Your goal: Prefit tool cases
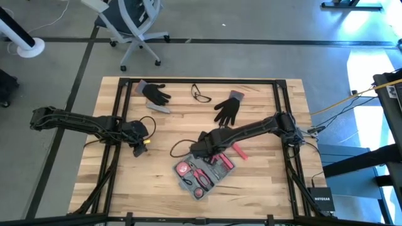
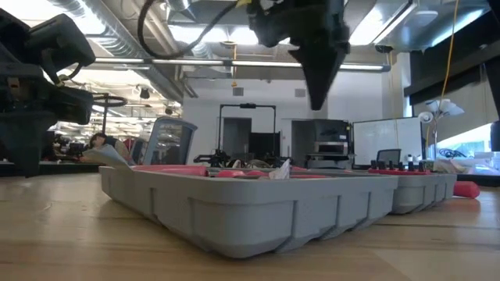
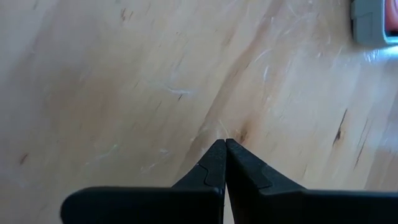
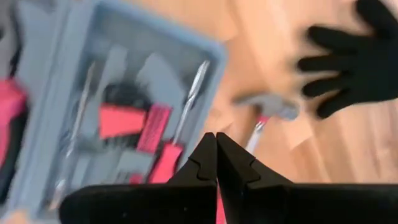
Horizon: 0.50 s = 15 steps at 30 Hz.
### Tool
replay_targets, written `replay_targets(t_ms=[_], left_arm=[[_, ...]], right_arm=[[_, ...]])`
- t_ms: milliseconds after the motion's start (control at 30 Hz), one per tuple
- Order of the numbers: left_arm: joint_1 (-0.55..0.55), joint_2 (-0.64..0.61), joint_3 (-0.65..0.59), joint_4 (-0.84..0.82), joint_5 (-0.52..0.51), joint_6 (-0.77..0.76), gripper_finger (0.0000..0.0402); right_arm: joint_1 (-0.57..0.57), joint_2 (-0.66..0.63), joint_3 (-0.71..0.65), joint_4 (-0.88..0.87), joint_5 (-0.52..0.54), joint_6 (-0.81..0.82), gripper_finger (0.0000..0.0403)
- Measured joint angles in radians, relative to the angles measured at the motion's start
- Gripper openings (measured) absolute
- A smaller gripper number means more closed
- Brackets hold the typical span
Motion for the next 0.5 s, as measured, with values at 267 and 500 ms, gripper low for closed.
replay_targets(t_ms=[267, 500], left_arm=[[0.000, 0.000, 0.000, 0.004, -0.036, 0.054, 0.0000], [0.000, 0.000, 0.000, 0.027, -0.064, 0.034, 0.0000]], right_arm=[[0.061, 0.000, -0.017, -0.005, -0.119, 0.122, 0.0000], [0.137, 0.002, -0.112, 0.115, -0.245, 0.301, 0.0000]])
